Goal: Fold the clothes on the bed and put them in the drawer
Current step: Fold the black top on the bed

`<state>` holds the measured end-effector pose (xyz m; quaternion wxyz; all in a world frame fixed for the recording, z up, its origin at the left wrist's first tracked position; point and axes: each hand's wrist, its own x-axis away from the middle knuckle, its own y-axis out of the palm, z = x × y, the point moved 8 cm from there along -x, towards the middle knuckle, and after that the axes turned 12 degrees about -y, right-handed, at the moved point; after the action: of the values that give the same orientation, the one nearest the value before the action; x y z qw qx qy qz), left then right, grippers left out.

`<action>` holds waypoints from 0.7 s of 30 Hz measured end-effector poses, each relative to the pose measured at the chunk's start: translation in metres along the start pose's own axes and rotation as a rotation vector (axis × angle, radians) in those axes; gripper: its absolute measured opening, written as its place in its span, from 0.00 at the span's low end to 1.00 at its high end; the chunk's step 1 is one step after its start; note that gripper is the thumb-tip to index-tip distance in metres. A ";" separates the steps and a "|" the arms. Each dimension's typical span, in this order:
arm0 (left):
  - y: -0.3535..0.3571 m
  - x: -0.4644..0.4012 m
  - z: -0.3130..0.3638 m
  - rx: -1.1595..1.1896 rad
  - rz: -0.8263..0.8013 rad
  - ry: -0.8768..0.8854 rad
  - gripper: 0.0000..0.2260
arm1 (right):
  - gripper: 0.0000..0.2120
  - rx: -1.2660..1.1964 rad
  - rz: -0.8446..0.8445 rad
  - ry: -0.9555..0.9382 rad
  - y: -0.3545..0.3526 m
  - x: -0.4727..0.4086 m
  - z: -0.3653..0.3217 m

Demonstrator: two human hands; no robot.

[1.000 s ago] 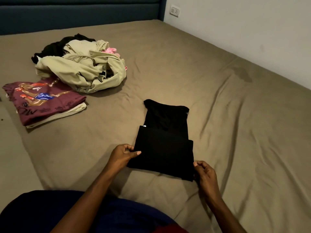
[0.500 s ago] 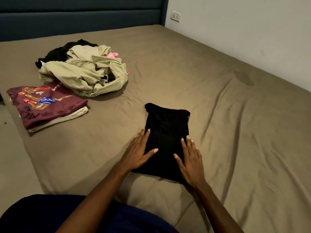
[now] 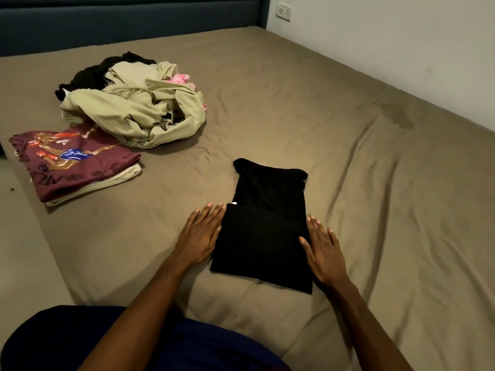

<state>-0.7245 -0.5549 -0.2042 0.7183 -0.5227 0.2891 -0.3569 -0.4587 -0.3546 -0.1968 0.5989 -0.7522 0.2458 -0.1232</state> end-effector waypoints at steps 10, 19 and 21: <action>-0.004 0.016 -0.004 0.006 -0.059 0.216 0.29 | 0.32 -0.108 0.034 -0.255 -0.019 0.040 0.000; -0.003 0.017 0.016 0.114 0.007 0.364 0.33 | 0.36 -0.173 0.024 -0.333 -0.019 0.021 -0.009; -0.005 0.014 0.026 0.205 0.021 0.401 0.31 | 0.30 -0.235 -0.012 -0.375 -0.024 0.010 -0.005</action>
<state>-0.6973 -0.5536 -0.1923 0.6994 -0.3626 0.3938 -0.4736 -0.4471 -0.3597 -0.1735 0.5415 -0.8281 0.1381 0.0447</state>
